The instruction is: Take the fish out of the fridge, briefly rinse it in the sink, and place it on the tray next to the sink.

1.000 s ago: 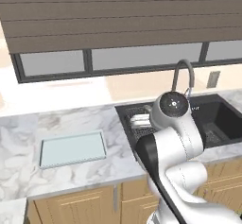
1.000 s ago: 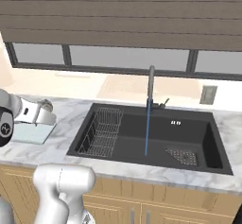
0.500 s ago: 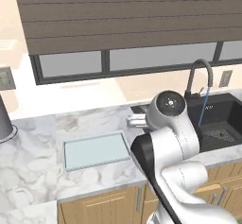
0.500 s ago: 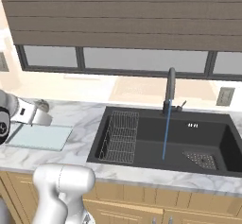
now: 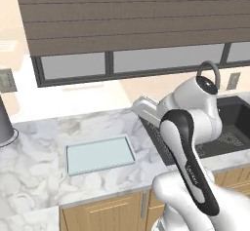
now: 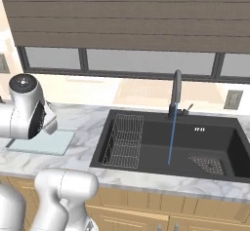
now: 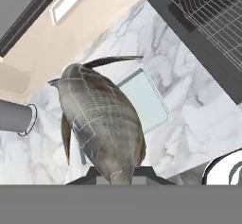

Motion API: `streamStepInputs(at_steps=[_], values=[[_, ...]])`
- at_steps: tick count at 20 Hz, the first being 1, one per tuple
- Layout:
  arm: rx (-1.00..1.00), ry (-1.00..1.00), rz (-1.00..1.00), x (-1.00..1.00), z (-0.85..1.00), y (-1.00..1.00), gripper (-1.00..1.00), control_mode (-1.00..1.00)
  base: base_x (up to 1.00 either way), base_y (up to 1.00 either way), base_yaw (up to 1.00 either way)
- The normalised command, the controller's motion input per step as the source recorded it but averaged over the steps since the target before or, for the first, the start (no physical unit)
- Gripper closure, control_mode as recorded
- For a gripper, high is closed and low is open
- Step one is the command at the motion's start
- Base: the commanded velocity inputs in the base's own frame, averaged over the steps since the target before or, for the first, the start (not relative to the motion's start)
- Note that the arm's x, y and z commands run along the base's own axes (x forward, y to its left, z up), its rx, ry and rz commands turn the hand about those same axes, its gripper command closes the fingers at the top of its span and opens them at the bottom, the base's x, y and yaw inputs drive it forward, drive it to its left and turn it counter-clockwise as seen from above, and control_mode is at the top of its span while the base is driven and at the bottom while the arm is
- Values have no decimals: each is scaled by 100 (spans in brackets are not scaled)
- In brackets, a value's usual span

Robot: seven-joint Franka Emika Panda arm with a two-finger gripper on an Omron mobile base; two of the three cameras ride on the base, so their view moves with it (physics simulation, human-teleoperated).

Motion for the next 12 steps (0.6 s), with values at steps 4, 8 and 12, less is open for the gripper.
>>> streamStepInputs(at_steps=[4, 8, 12], values=[[6, 6, 0, 14, -6, 3, 100, -100, 0, 0, 0], [-7, 21, -7, 69, -53, 65, 100, -100, 0, 0, 0], [-14, 33, -14, 100, -57, 99, 100, -100, 0, 0, 0]])
